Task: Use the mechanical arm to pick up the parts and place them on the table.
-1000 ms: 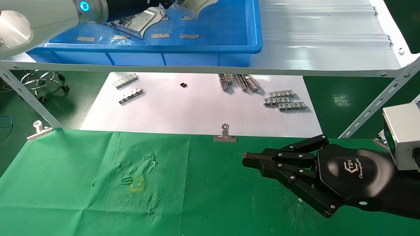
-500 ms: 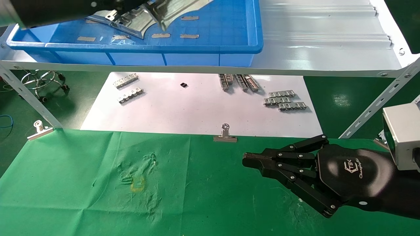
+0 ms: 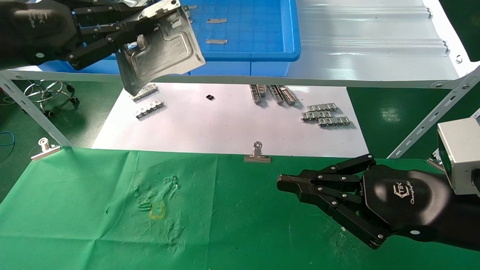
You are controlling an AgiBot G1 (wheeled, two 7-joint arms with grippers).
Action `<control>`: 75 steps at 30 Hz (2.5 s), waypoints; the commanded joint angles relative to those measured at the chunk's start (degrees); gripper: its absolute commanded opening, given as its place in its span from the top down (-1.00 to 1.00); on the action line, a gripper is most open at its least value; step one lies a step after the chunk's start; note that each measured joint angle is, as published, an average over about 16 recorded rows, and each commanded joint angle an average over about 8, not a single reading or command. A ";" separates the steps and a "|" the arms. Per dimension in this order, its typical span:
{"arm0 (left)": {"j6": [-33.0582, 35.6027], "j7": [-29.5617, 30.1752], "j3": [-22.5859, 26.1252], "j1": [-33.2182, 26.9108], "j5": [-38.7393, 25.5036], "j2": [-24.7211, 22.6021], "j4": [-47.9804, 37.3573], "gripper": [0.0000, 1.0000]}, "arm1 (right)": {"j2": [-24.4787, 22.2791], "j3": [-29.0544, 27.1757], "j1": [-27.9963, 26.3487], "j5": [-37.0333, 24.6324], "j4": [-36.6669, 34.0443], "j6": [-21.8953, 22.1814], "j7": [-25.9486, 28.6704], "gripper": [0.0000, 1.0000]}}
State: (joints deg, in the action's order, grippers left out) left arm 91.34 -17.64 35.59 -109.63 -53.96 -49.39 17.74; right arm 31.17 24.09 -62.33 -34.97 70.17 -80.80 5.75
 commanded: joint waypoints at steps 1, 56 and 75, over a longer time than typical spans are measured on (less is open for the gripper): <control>0.47 -0.82 0.33 1.21 0.62 1.54 2.18 1.00 | 0.00 0.00 0.00 0.00 0.00 0.00 0.00 1.00; -6.86 -39.15 24.91 14.63 -4.12 -3.08 -9.80 -0.34 | 0.00 0.00 0.00 0.00 0.00 0.00 0.00 1.00; -5.31 -45.12 24.26 14.12 -3.30 -4.39 -14.25 -1.00 | 0.00 0.00 0.00 0.00 0.00 0.00 0.00 1.00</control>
State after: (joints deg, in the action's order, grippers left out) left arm 86.09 -62.53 59.87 -95.45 -57.28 -53.84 3.54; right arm 31.17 24.09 -62.33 -34.97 70.17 -80.80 5.75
